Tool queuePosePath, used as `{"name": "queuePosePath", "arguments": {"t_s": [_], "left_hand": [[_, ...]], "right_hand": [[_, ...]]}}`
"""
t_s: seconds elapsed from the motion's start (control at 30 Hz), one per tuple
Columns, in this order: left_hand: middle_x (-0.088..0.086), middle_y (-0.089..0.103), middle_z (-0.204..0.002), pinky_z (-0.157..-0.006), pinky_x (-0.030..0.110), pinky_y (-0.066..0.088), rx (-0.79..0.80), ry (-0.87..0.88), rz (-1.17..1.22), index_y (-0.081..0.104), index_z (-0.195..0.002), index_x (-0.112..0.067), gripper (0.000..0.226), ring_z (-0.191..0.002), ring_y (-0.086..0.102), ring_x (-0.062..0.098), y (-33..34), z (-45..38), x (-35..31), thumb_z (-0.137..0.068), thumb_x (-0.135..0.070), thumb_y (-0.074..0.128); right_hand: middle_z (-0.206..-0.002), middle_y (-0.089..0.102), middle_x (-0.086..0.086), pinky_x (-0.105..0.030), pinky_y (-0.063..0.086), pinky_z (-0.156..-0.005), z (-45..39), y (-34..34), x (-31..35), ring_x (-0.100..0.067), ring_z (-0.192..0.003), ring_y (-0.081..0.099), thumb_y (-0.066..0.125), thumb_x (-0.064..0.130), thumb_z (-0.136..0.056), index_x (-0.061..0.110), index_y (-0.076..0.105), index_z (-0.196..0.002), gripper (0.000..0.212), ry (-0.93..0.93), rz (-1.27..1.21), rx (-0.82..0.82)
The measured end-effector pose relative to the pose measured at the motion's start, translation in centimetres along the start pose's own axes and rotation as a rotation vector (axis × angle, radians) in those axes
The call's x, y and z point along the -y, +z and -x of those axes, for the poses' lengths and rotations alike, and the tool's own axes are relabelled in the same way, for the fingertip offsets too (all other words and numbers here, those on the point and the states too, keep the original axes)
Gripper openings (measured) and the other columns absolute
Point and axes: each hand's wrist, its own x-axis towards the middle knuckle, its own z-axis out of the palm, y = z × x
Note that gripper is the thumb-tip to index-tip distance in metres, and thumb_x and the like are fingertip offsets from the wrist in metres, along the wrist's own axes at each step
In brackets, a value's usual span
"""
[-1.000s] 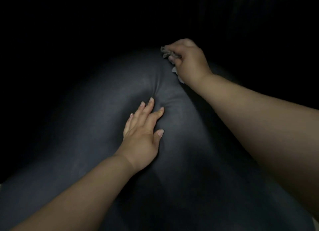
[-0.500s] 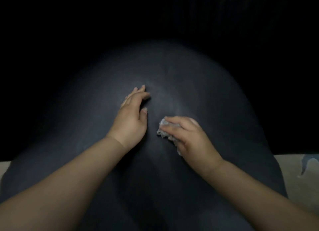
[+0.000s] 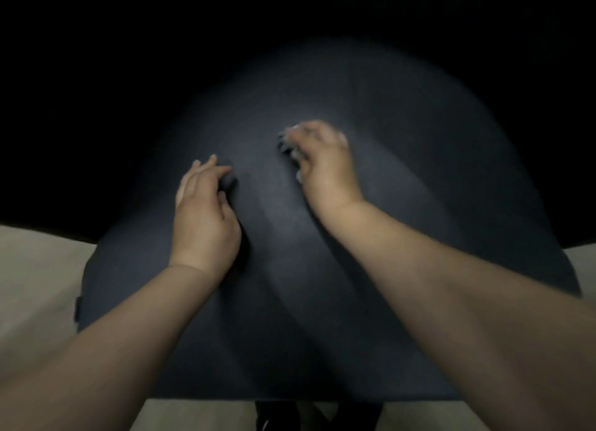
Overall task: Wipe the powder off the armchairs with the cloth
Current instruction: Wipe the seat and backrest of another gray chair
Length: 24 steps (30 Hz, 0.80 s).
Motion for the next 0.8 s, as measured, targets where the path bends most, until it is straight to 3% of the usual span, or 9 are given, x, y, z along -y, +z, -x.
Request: {"name": "queuePosePath", "arguments": {"t_s": [0.1,0.17,0.37,0.47,0.57,0.67,0.73,0.8], "left_hand": [[0.012,0.047,-0.143,-0.112,0.015,0.012,-0.013,-0.034,0.009,0.057,-0.124,-0.005,0.041,-0.14,0.03,0.027,-0.8,0.9,0.4,-0.089,0.009,0.041],[0.013,0.047,-0.143,-0.111,0.016,0.012,-0.019,-0.045,0.003,0.057,-0.124,-0.004,0.041,-0.139,0.031,0.028,-1.5,1.4,0.6,-0.088,0.009,0.041],[0.014,0.049,-0.141,-0.112,0.02,0.014,0.039,-0.045,-0.041,0.057,-0.124,-0.004,0.039,-0.138,0.032,0.029,-3.8,3.7,0.5,-0.09,0.008,0.042],[0.014,0.049,-0.14,-0.114,0.025,0.016,0.112,-0.04,-0.069,0.059,-0.123,-0.005,0.038,-0.138,0.033,0.029,-5.2,5.1,-0.2,-0.09,0.006,0.045],[0.013,0.048,-0.142,-0.115,0.028,0.018,0.176,-0.033,-0.091,0.058,-0.125,-0.007,0.041,-0.137,0.034,0.029,-6.9,6.3,-1.4,-0.088,0.005,0.045],[0.009,0.044,-0.146,-0.115,0.03,0.019,0.191,-0.045,-0.109,0.056,-0.127,-0.011,0.04,-0.139,0.031,0.027,-9.3,7.4,-3.0,-0.091,-0.001,0.043],[0.007,0.041,-0.148,-0.116,0.032,0.019,0.198,-0.059,-0.119,0.055,-0.129,-0.013,0.038,-0.139,0.029,0.025,-11.4,8.0,-4.4,-0.093,-0.005,0.042],[0.007,0.041,-0.148,-0.116,0.033,0.019,0.189,-0.059,-0.132,0.056,-0.128,-0.012,0.037,-0.139,0.029,0.026,-13.7,8.4,-5.9,-0.094,-0.006,0.042]], "right_hand": [[-0.124,0.058,-0.012,-0.038,0.04,-0.096,4.7,1.1,2.1,-0.032,-0.114,0.051,0.055,0.0,-0.087,0.012,0.066,-0.119,0.035,-0.146,-0.002,0.156],[-0.118,0.063,-0.01,-0.037,0.045,-0.09,8.0,1.4,2.5,-0.032,-0.105,0.057,0.056,0.01,-0.089,0.013,0.071,-0.109,0.025,-0.312,-0.036,0.215],[-0.123,0.061,-0.002,-0.03,0.031,-0.099,13.4,-0.8,2.7,-0.018,-0.115,0.045,0.059,0.015,-0.089,0.019,0.071,-0.112,0.026,-0.436,-0.051,0.395],[-0.124,0.061,-0.004,-0.031,0.036,-0.1,12.7,-3.1,2.9,-0.02,-0.118,0.049,0.057,-0.002,-0.084,0.017,0.07,-0.114,0.038,-0.302,0.005,0.436],[-0.109,0.065,0.0,-0.014,0.04,-0.094,12.2,-5.6,4.3,-0.023,-0.103,0.06,0.057,-0.012,-0.083,0.008,0.072,-0.108,0.036,-0.029,-0.173,0.197],[-0.098,0.057,0.01,-0.011,0.049,-0.073,11.3,-9.4,6.3,-0.009,-0.087,0.066,0.055,-0.006,-0.091,0.01,0.07,-0.108,0.028,0.371,-0.431,0.011],[-0.103,0.059,0.002,-0.001,0.039,-0.077,11.2,-12.2,7.2,0.002,-0.087,0.06,0.056,-0.001,-0.093,0.013,0.068,-0.113,0.027,0.432,-0.41,-0.015],[-0.113,0.064,-0.002,-0.006,0.041,-0.088,11.4,-15.1,8.1,-0.005,-0.098,0.06,0.058,0.008,-0.093,0.016,0.067,-0.118,0.027,0.477,-0.431,-0.033]]}}
